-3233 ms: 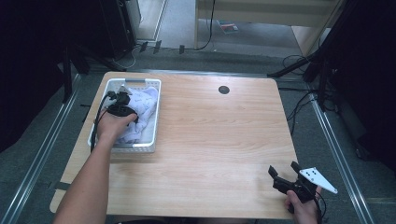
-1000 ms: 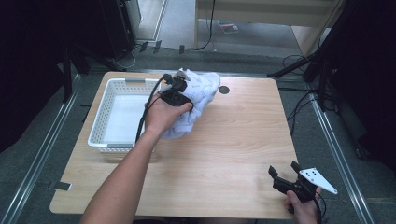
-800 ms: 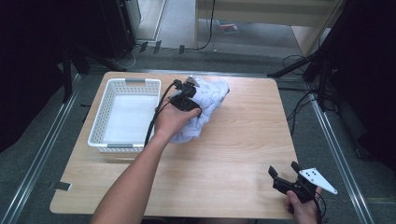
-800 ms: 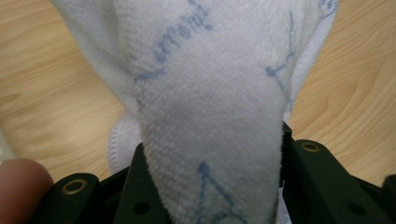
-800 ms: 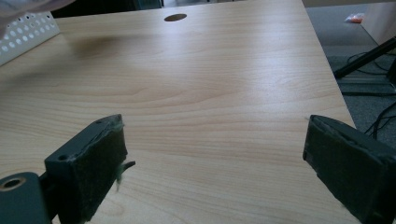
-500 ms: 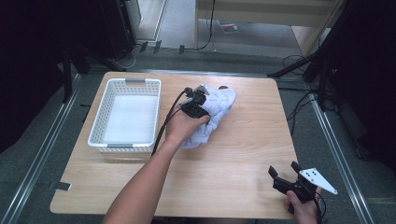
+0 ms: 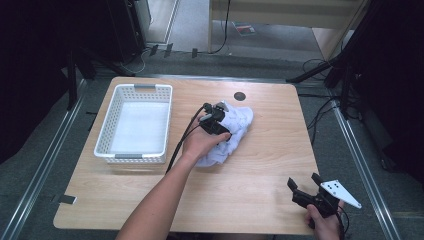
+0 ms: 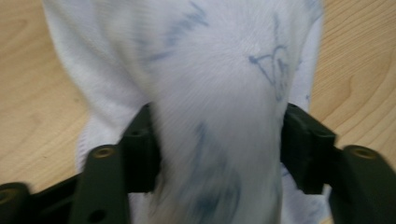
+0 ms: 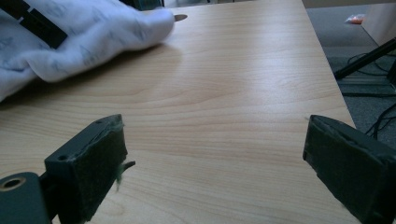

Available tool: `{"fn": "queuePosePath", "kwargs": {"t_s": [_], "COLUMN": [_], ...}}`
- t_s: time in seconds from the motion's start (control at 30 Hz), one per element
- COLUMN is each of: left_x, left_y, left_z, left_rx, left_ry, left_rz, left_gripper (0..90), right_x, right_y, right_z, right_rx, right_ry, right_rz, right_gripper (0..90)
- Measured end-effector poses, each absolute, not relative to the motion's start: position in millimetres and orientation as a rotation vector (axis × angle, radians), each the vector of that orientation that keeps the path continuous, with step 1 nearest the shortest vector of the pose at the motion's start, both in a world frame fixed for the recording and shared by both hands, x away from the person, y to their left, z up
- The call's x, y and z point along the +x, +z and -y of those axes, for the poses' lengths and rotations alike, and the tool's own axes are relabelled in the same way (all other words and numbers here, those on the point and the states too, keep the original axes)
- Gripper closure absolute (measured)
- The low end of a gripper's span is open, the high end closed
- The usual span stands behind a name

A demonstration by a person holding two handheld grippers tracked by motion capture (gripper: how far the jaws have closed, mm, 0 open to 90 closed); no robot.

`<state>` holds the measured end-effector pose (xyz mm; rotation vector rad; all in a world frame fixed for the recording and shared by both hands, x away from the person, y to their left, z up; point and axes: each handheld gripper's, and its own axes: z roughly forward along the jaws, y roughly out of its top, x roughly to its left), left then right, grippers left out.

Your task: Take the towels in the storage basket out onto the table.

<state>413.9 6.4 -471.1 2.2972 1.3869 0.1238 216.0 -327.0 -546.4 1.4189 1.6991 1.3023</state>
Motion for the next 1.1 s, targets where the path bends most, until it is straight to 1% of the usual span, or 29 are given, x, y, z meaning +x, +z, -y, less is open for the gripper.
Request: {"fn": "queuePosePath", "kwargs": {"t_s": [0.1,0.13,0.33,0.4,0.5,0.6,0.73,0.8,1.0,1.1], "left_x": [412.1,411.5,404.9,403.7,401.4,397.2,392.1,389.9,377.3,369.1], "left_y": [-463.6,-461.7,-446.9,-442.3,-437.2,-433.3,-429.3,-428.2,-420.6,-418.7], "left_z": [-8.3,-9.2,-21.5,-29.6,-46.7,-64.4,-89.1,-102.9,-141.6,-159.1], "left_rx": [2.267,2.262,2.239,2.239,2.202,2.173,2.122,2.118,2.038,2.017], "left_ry": [0.117,0.116,0.158,0.198,0.222,0.264,0.279,0.315,0.323,0.371], "left_rz": [-1.399,-1.398,-1.402,-1.428,-1.465,-1.488,-1.516,-1.561,-1.575,-1.601], "left_gripper": [18.0,14.4,7.4,1.9,0.0,0.0,0.0,0.0,0.0,0.0], "right_x": [215.9,215.9,215.8,215.8,215.9,216.0,216.0,216.0,216.1,216.1], "right_y": [-546.4,-546.4,-546.3,-546.3,-546.4,-546.4,-546.3,-546.3,-546.4,-546.4], "right_z": [326.9,326.9,326.9,326.9,326.9,326.9,326.7,326.7,326.6,326.5], "right_rx": [1.419,1.419,1.419,1.42,1.419,1.418,1.42,1.422,1.417,1.419], "right_ry": [1.303,1.303,1.302,1.301,1.299,1.298,1.297,1.297,1.295,1.294], "right_rz": [-1.698,-1.698,-1.698,-1.699,-1.699,-1.699,-1.698,-1.698,-1.697,-1.698], "right_gripper": [6.2,6.2,6.2,6.2,6.2,6.2,6.2,6.2,6.2,6.2]}}
